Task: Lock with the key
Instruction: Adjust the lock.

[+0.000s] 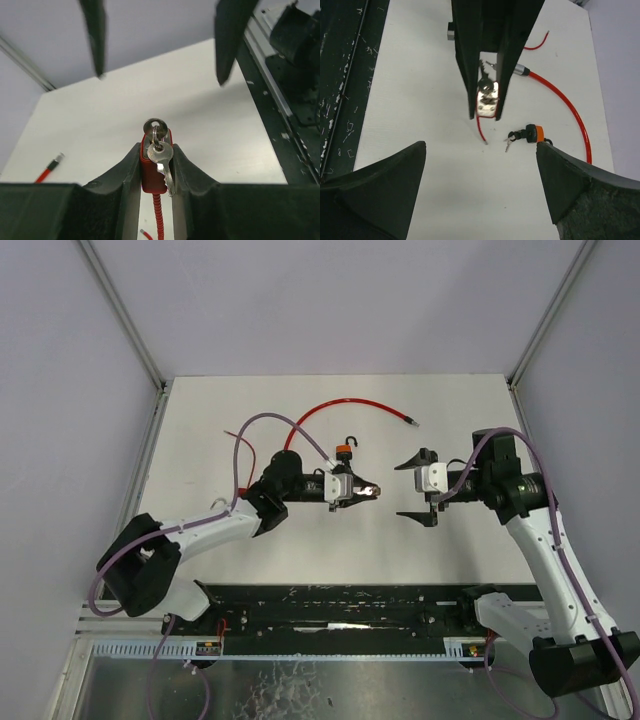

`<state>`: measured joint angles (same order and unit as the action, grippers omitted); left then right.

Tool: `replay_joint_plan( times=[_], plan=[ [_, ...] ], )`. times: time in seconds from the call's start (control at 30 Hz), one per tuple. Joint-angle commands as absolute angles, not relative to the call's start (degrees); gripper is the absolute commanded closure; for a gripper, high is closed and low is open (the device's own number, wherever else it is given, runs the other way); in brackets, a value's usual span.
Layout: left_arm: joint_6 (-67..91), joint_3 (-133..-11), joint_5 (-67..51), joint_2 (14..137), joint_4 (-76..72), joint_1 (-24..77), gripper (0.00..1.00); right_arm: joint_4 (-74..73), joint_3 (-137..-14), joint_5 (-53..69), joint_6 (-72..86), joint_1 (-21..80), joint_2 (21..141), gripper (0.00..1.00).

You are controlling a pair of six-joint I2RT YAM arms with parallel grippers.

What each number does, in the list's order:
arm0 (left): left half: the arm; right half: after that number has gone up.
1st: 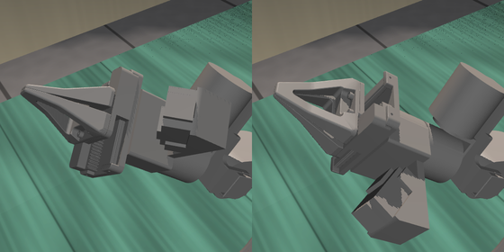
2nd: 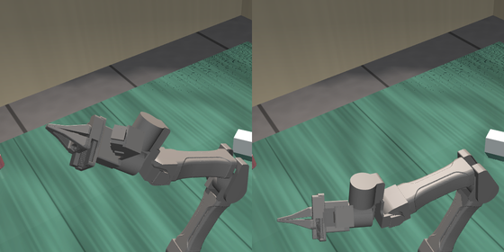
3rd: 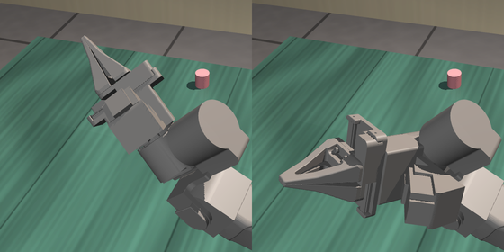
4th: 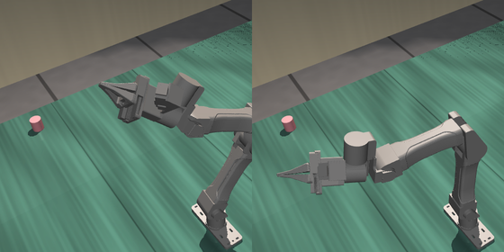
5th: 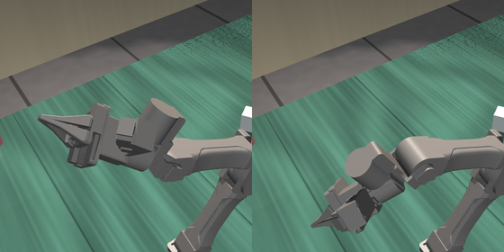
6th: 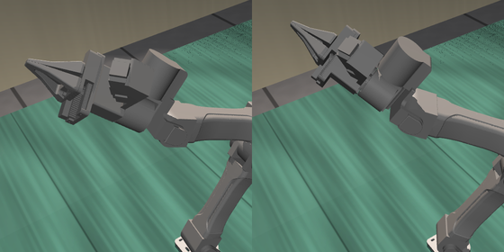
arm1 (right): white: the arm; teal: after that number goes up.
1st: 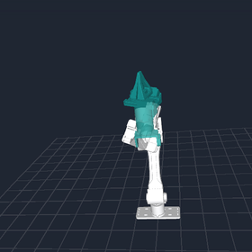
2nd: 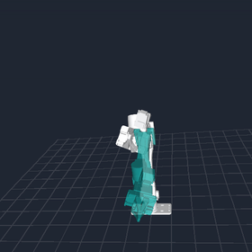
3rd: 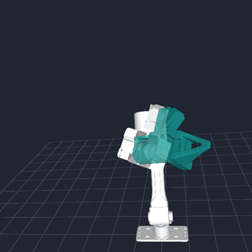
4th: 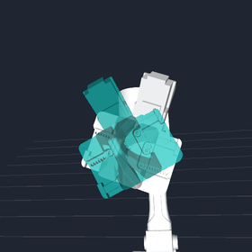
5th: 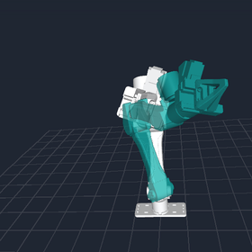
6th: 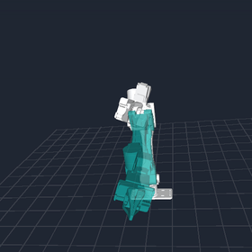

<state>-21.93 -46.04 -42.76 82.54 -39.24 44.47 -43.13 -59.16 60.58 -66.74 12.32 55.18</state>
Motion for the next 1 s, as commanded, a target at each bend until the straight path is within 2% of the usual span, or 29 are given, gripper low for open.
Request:
replay_joint_plan(
  times=[0.0, 0.13, 0.33, 0.53, 0.97],
  plan=[
    [-27.5, -48.6, -49.0, 83.8, -32.1, 44.1, 1.0, -54.5, -65.8, 64.7, -80.3, 12.2, 59.0, 0.07],
    [-28.0, -48.8, -53.4, 84.8, -31.7, 44.1, 1.0, -53.1, -62.9, 68.6, -83.1, 12.2, 59.9, 0.2],
    [-27.5, -50.1, -56.2, 86.6, -31.2, 44.4, 1.0, -50.6, -59.2, 70.0, -83.0, 13.0, 60.0, 0.46],
    [-27.6, -50.9, -56.8, 87.9, -30.1, 44.9, 1.0, -48.9, -57.9, 69.8, -82.1, 15.0, 61.0, 0.55],
    [-29.5, -52.4, -57.4, 88.9, -27.0, 45.8, 1.0, -46.7, -57.7, 69.4, -79.1, 17.5, 62.2, 0.65]
  ],
)
